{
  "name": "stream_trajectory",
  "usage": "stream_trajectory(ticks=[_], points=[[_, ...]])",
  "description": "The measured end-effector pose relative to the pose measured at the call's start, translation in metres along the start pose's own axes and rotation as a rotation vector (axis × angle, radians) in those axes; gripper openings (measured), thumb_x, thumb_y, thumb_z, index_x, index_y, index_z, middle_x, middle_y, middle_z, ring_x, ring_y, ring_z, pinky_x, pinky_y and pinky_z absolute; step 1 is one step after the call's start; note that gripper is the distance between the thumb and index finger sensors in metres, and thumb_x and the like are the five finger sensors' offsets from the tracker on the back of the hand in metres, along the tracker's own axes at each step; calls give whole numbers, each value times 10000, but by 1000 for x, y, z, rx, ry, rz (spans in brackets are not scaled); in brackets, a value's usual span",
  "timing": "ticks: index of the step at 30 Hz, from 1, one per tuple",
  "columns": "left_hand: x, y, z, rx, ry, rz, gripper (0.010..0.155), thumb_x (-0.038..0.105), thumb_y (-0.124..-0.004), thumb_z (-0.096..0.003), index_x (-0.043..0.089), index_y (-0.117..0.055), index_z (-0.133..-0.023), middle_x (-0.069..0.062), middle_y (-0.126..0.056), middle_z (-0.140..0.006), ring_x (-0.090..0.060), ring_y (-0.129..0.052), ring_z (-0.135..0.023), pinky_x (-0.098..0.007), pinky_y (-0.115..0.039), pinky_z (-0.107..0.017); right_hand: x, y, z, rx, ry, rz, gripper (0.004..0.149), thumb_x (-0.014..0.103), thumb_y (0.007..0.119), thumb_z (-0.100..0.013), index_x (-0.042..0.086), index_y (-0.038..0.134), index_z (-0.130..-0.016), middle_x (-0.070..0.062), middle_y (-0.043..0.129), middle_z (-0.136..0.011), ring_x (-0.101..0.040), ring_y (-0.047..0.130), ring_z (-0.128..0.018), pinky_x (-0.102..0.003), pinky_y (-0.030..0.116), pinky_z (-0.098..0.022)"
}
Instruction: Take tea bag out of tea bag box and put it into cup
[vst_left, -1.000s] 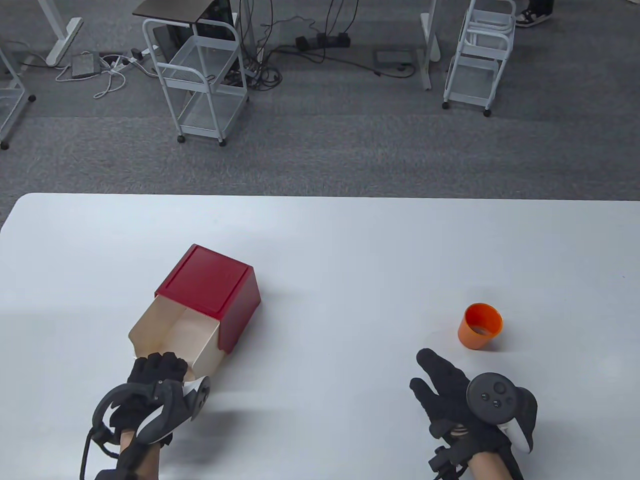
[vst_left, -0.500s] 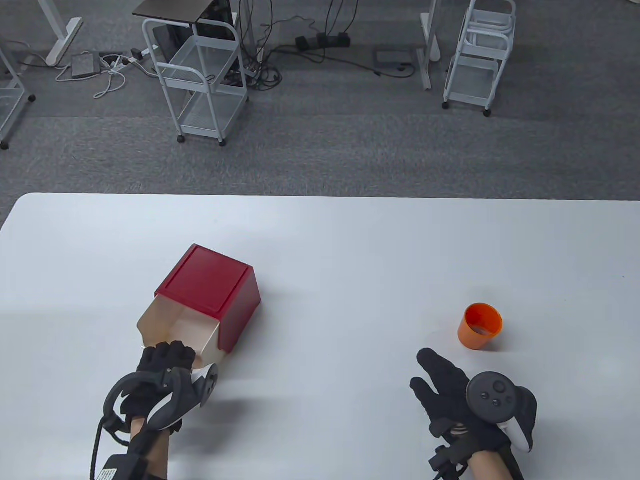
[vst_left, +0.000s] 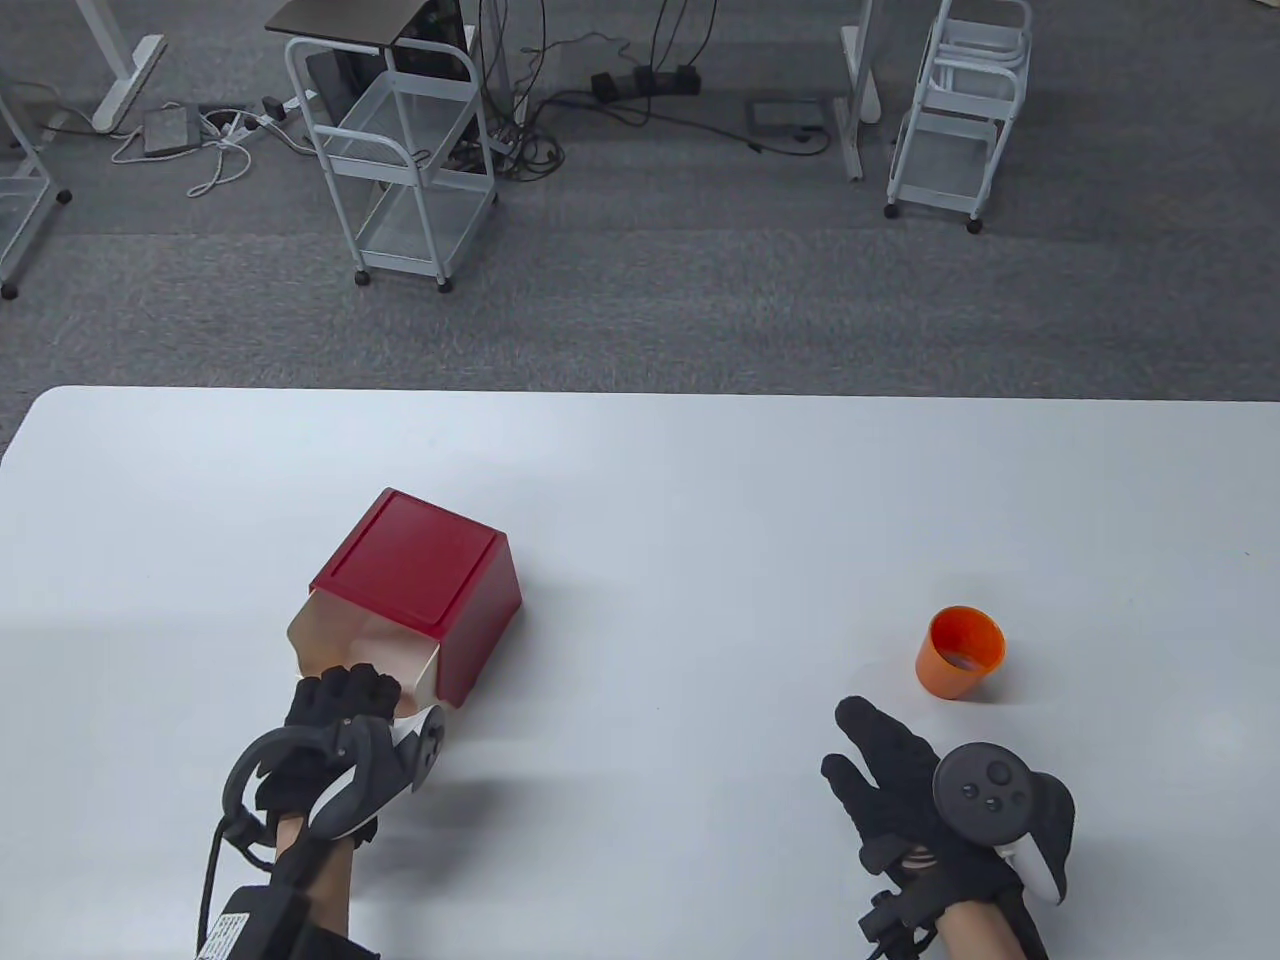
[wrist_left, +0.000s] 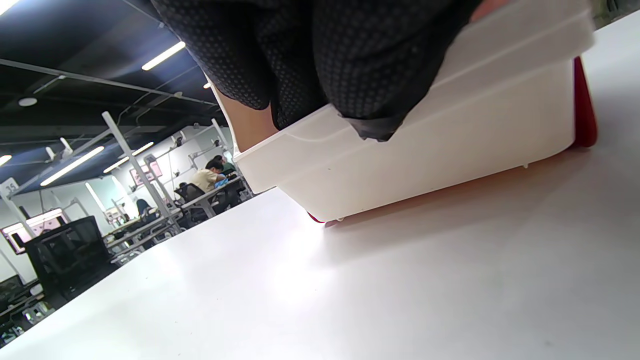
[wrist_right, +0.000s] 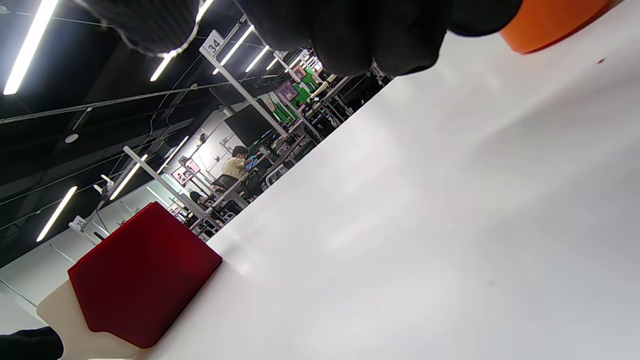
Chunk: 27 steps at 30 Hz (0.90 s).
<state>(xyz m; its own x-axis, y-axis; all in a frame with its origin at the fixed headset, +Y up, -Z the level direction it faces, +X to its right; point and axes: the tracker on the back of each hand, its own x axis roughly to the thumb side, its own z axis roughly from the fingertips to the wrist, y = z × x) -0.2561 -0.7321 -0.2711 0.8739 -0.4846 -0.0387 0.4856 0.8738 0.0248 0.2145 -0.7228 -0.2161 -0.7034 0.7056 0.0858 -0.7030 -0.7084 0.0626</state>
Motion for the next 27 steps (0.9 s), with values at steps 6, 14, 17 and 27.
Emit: stream_trajectory(ticks=[6, 14, 17, 27], points=[[4, 1, -7, 9, 26, 2, 473, 319, -836, -420, 473, -831, -867, 183, -879, -1016, -85, -904, -941, -287, -776, -719, 0, 0, 0, 2, 4, 2, 652, 507, 702, -486, 142, 567, -1009, -233, 626, -1041, -535, 664, -880, -639, 562, -661], [7, 2, -16, 1, 46, 19, 471, 325, -836, -421, 474, -831, -868, 178, -879, -1019, -88, -900, -945, -289, -772, -722, -1, -1, 0, 2, 6, 4, 653, 507, 703, -485, 142, 568, -1009, -232, 628, -1040, -538, 655, -885, -639, 562, -661], [8, 2, -19, 2, 53, 19, 471, 326, -833, -423, 476, -827, -870, 188, -874, -1022, -87, -897, -949, -287, -771, -725, -1, -1, -1, 1, 7, 5, 651, 506, 703, -486, 142, 570, -1009, -234, 627, -1041, -536, 664, -879, -639, 562, -661], [11, 4, -22, 11, 63, 13, 472, 326, -833, -423, 475, -828, -871, 182, -872, -1026, -92, -894, -952, -291, -769, -726, -1, -1, 0, 2, 9, 8, 649, 505, 703, -486, 142, 573, -1008, -235, 628, -1040, -536, 664, -879, -639, 562, -661]])
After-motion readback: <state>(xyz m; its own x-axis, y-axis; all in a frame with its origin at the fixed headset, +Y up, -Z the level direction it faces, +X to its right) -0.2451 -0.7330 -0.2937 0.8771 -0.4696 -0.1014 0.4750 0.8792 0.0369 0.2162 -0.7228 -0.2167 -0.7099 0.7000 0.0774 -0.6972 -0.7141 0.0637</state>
